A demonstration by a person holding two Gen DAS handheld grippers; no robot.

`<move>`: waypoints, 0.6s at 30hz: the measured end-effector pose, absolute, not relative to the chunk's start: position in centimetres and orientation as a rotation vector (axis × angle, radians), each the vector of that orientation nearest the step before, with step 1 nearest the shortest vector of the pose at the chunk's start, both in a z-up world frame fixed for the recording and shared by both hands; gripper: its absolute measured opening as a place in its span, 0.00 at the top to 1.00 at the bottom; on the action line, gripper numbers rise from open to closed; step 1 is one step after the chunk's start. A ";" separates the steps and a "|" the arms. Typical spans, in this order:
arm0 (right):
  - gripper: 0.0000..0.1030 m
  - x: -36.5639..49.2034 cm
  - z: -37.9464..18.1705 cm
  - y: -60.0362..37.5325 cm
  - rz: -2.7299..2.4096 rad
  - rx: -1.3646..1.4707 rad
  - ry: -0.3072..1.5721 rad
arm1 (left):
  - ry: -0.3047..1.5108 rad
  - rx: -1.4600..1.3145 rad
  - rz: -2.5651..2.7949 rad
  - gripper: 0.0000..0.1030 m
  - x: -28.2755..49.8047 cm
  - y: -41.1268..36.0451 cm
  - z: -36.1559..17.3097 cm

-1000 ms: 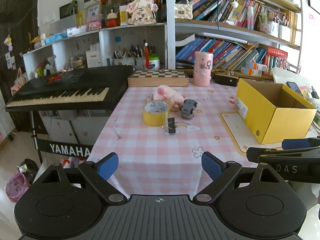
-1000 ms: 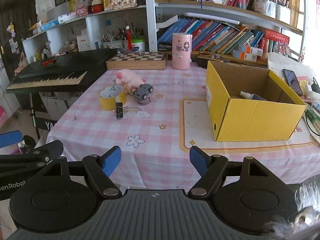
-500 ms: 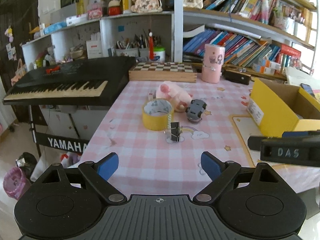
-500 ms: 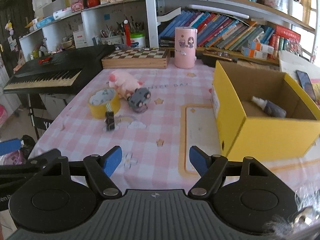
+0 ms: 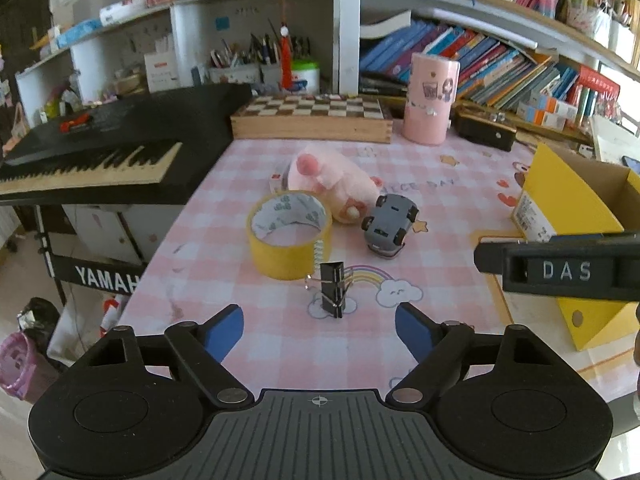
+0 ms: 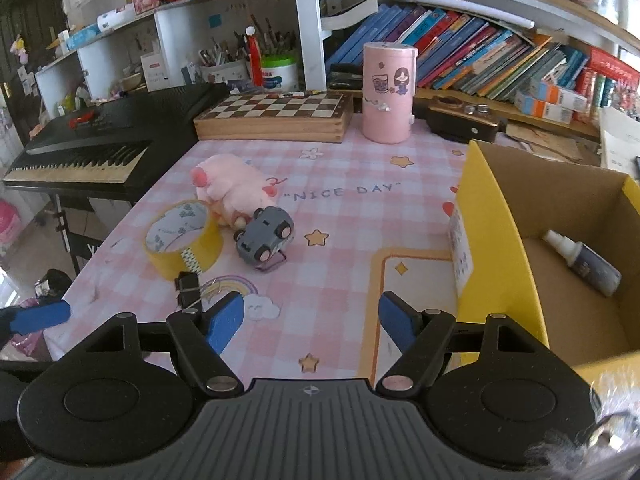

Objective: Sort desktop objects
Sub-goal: 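Move both tools back toward the tape roll and toy car, then grasp the black binder clip with the left tool while the right tool grasps the grey toy car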

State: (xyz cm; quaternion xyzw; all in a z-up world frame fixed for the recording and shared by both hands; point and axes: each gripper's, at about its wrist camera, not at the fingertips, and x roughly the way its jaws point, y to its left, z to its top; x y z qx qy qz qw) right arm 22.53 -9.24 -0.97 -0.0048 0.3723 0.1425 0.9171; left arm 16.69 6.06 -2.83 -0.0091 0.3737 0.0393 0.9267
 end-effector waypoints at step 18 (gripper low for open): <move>0.28 30.8 -2.8 -6.9 0.397 -0.061 0.844 | 0.884 -0.034 0.067 0.27 23.3 5.8 -6.0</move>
